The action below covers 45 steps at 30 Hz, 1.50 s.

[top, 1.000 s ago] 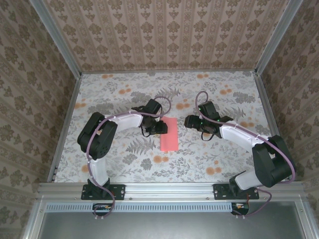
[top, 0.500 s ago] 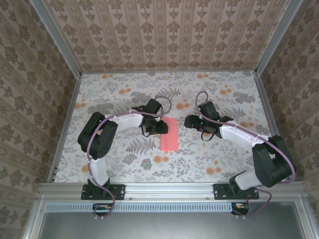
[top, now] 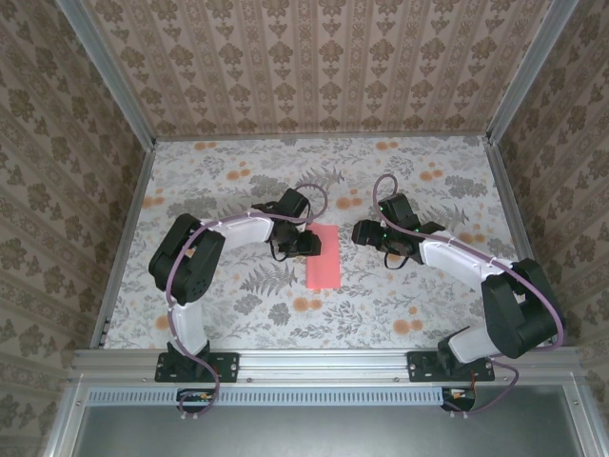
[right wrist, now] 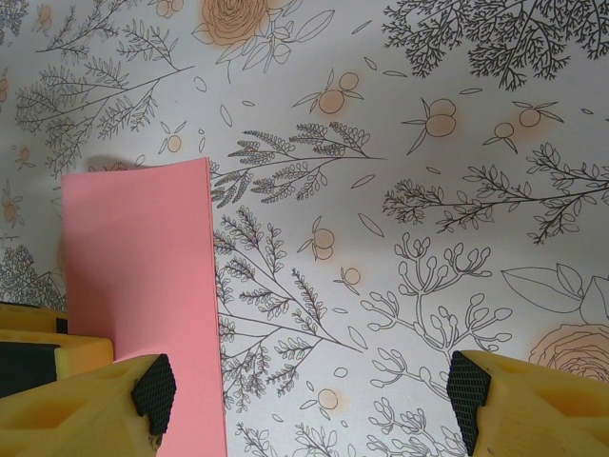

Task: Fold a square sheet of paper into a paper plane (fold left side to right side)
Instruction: First fold in half a square sheet of paper at the center of the table.

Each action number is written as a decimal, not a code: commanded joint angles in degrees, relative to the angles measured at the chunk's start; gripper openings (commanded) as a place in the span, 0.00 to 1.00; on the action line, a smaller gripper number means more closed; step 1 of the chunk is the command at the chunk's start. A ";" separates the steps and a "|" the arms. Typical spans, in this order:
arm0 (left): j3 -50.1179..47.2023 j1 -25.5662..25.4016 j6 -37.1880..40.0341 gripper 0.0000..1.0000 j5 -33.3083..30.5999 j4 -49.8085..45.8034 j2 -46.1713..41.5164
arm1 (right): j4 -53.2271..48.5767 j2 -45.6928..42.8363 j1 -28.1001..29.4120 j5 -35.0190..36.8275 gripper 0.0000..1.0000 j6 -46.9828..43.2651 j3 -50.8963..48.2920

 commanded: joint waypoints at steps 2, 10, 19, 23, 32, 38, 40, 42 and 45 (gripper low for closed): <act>-0.10 -0.70 1.68 0.40 -1.60 -0.50 3.52 | -0.28 -1.35 -0.29 -0.31 0.79 -0.67 -0.43; -0.03 -0.70 1.56 0.40 -1.60 -0.61 3.58 | 0.83 -0.48 -0.33 -2.46 0.79 -0.67 -0.25; 0.12 -0.70 0.73 0.41 -1.96 -0.85 3.88 | 1.23 -0.21 -0.21 -2.95 0.79 -0.30 -0.51; 0.41 -0.69 0.64 0.41 -1.91 -0.98 4.10 | 1.29 -0.20 -0.26 -3.13 0.79 -0.22 -0.60; 0.51 -0.66 0.65 0.42 -1.26 -0.80 4.43 | 1.21 -0.11 -0.26 -3.04 0.79 -0.30 -0.69; 0.49 -0.70 0.72 0.44 -1.16 -0.79 4.54 | 1.18 -0.09 -0.21 -2.95 0.79 -0.39 -0.69; 0.47 -0.68 0.72 0.44 -1.23 -0.76 4.45 | 1.16 -0.07 -0.18 -2.95 0.79 -0.39 -0.65; 0.47 -0.66 0.62 0.44 -1.34 -0.87 4.39 | 1.12 -0.04 -0.25 -2.95 0.79 -0.39 -0.60; 0.48 -0.70 0.46 0.44 -1.76 -1.03 4.37 | 1.11 0.02 -0.25 -3.06 0.79 -0.38 -0.51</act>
